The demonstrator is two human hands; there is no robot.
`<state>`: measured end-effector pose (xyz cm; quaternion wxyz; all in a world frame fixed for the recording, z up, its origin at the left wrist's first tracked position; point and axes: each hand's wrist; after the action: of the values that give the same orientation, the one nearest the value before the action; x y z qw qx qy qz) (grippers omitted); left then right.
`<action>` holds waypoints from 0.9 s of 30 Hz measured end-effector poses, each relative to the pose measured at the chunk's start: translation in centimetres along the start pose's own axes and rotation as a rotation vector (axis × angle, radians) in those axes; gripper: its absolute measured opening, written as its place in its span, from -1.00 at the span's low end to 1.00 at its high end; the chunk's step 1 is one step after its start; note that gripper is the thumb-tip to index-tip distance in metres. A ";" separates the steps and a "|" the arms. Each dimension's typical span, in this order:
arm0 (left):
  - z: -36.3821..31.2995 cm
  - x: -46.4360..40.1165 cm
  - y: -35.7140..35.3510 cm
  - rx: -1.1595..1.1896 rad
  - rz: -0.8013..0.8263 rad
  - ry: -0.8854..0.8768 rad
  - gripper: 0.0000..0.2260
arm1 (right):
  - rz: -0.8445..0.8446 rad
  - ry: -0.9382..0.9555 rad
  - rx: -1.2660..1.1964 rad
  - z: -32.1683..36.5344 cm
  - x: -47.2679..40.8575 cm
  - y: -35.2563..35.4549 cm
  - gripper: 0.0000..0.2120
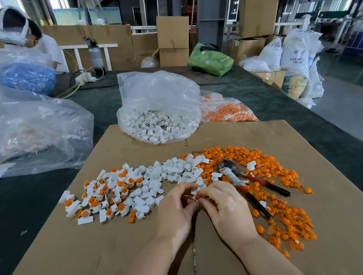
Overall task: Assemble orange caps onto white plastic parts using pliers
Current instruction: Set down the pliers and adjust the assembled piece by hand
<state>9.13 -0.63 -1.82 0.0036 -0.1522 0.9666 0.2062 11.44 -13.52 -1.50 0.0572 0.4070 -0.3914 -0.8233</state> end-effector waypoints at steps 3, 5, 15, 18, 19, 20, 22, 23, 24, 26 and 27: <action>0.0 0.1 -0.1 0.009 0.011 0.015 -0.74 | -0.005 -0.009 0.008 0.0 0.0 -0.1 -0.88; -0.1 0.1 -0.1 0.006 0.013 0.011 -0.73 | -0.006 -0.016 0.008 0.0 -0.1 -0.2 -0.89; -0.3 -0.6 1.4 -0.115 -0.140 -0.070 -0.89 | -0.095 -0.124 0.064 -0.5 0.0 -0.5 -0.93; 0.3 -1.9 3.7 -0.308 -0.281 -0.095 -0.94 | -0.081 -0.136 0.092 -0.6 0.0 -0.6 -0.90; 0.5 -2.4 4.5 -0.400 -0.341 -0.084 -0.92 | -0.081 -0.139 0.102 -0.6 0.0 -0.7 -0.89; 0.8 -2.8 5.3 -0.489 -0.391 -0.060 -0.91 | -0.082 -0.147 0.112 -0.7 0.0 -0.7 -0.88; 1.3 -3.4 6.6 -0.627 -0.449 -0.004 -0.91 | -0.075 -0.180 0.135 -0.8 0.0 -0.9 -0.88; 1.6 -3.5 7.0 -0.670 -0.461 0.018 -0.90 | -0.070 -0.199 0.149 -0.8 0.1 -0.9 -0.88; 1.8 -3.7 7.4 -0.700 -0.466 0.037 -0.89 | -0.067 -0.217 0.163 -0.9 0.1 -1.0 -0.88; 2.0 -3.8 7.6 -0.748 -0.453 0.082 -0.86 | -0.061 -0.245 0.179 -1.0 0.1 -1.2 -0.87; 1.9 -3.9 7.6 -0.771 -0.444 0.105 -0.83 | -0.058 -0.251 0.187 -1.1 0.1 -1.2 -0.87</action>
<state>10.51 7.91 -0.29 -0.0582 -0.3565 0.7620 0.5374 12.37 -13.39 -2.80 -0.0544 0.3156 -0.4586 -0.8289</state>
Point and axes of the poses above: each hand's wrist, its own x-axis away from the middle knuckle, its own y-axis out of the back of the hand, z = x × y, and after that the axes turned 5 degrees about y, right-handed
